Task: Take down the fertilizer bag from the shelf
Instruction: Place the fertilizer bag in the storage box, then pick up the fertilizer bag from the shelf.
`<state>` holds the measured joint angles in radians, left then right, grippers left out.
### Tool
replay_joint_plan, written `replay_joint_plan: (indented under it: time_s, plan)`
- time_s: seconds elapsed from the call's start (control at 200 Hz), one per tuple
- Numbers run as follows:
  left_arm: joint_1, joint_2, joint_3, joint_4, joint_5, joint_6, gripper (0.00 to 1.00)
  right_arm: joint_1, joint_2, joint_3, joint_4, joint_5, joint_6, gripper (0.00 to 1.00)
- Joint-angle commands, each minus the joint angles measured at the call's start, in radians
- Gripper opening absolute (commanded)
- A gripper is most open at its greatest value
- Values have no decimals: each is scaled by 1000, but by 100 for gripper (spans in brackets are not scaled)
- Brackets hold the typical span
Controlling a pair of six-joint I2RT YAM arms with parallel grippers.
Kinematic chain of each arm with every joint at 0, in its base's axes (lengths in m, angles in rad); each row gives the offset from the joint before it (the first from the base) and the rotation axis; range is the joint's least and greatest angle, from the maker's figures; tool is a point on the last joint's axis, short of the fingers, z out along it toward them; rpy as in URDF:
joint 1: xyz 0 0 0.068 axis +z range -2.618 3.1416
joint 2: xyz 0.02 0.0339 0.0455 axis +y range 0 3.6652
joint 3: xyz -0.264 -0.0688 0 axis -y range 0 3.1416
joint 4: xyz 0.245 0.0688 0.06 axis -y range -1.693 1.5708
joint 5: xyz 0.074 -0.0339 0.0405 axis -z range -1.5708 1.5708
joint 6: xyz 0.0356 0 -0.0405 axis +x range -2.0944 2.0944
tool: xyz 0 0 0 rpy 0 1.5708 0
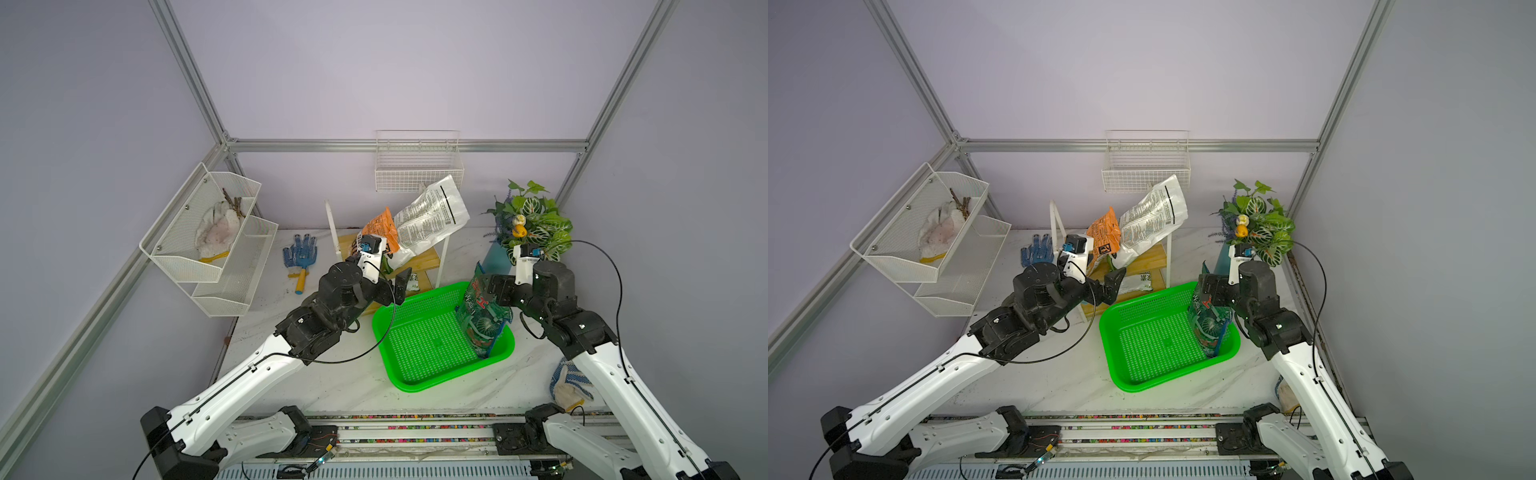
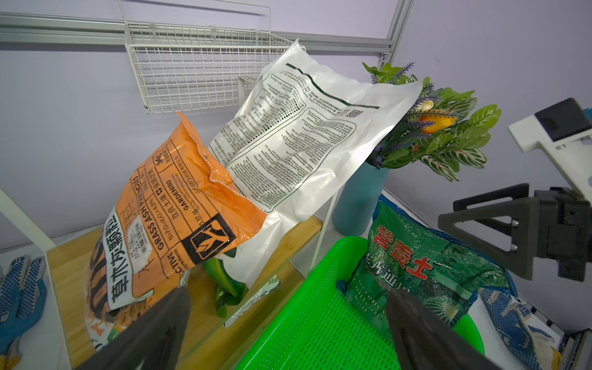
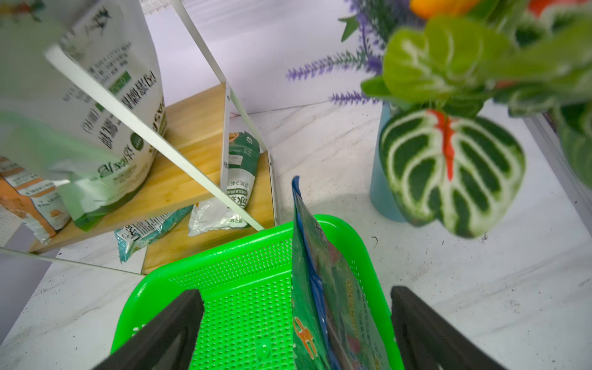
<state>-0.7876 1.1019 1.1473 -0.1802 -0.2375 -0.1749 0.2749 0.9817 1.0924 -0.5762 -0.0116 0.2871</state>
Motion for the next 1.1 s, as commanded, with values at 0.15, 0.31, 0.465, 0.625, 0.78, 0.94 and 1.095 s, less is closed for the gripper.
replay_joint_plan:
  time_s: [0.15,0.31,0.465,0.625,0.78,0.94,1.095]
  plan:
    - [-5,-13,-68,6,-38,17,100,-5,90,193,-11,-135,40,95]
    - [-6,-19,-84,2,-46,21,100,-3,119,260,51,-211,99,94]
    - [-6,-21,-87,-7,-54,36,100,-3,171,370,84,-292,135,93]
    - [-6,-28,-99,-7,-61,38,100,-3,214,433,150,-349,199,93]
    - [-5,-37,-107,-5,-63,34,100,-3,270,455,212,-363,260,90]
    - [-6,-49,-107,-17,-72,40,100,-3,319,453,274,-360,324,85]
    - [-4,-54,-100,-35,-76,49,100,-3,359,450,306,-340,363,82]
